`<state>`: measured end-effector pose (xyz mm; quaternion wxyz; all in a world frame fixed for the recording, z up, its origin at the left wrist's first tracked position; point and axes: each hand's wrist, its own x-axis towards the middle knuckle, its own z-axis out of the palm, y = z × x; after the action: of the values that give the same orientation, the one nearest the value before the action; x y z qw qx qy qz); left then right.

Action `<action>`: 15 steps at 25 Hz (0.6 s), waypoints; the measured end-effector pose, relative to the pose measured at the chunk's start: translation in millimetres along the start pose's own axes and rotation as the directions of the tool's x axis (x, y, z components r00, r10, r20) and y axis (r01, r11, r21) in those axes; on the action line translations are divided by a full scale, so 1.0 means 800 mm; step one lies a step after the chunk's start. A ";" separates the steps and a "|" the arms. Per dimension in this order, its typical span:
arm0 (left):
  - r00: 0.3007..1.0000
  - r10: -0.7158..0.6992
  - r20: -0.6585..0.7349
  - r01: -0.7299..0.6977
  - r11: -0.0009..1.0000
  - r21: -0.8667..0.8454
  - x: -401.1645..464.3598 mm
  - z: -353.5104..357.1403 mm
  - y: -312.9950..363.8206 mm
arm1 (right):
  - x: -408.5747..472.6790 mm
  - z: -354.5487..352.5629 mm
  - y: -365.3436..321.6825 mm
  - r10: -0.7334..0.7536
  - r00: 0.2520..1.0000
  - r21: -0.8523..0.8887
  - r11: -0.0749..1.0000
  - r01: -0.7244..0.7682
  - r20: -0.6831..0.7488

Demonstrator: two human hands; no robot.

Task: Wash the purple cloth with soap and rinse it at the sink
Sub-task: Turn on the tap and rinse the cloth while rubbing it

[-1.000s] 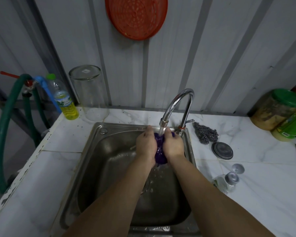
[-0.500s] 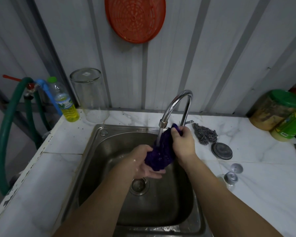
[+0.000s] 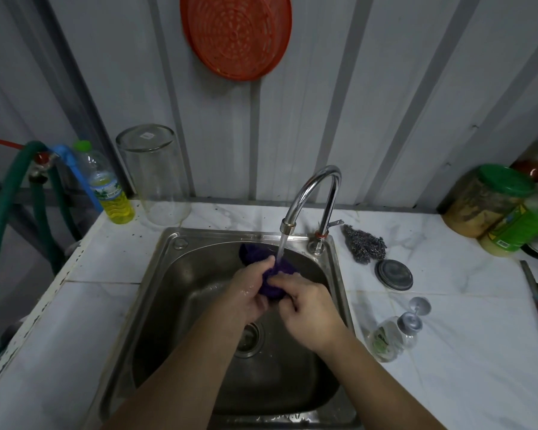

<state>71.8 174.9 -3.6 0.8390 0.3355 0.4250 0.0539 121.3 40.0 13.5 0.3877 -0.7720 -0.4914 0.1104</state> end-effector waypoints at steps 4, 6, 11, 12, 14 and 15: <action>0.999 0.049 -0.024 -0.047 0.996 0.079 -0.011 -0.003 0.001 | -0.004 -0.025 -0.008 0.188 0.976 0.074 0.981 -0.181 -0.107; 0.999 0.030 -0.012 -0.028 0.995 0.099 -0.019 -0.003 0.003 | 0.014 -0.056 -0.013 0.283 0.953 -0.071 0.954 -0.292 -0.109; 0.999 -0.022 0.036 0.019 0.996 0.086 -0.032 0.003 0.004 | 0.119 -0.145 0.040 0.598 0.791 -0.314 0.732 -0.605 -0.131; 0.999 -0.032 0.020 0.030 0.996 0.085 -0.031 0.005 0.003 | 0.138 -0.149 0.053 0.659 0.743 -0.254 0.704 -0.663 -0.115; 0.999 -0.041 0.005 0.040 0.995 0.096 -0.030 0.006 0.000 | 0.169 -0.143 0.084 0.783 0.618 0.096 0.621 -0.778 -0.067; 0.999 -0.037 0.007 0.036 0.994 0.100 -0.027 0.004 0.000 | 0.183 -0.137 0.099 0.831 0.557 0.405 0.510 -0.759 -0.003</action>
<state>60.5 165.0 12.6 0.8239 0.3693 0.4297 0.0157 307.0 92.7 62.2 0.4728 -0.8331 -0.0107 0.2868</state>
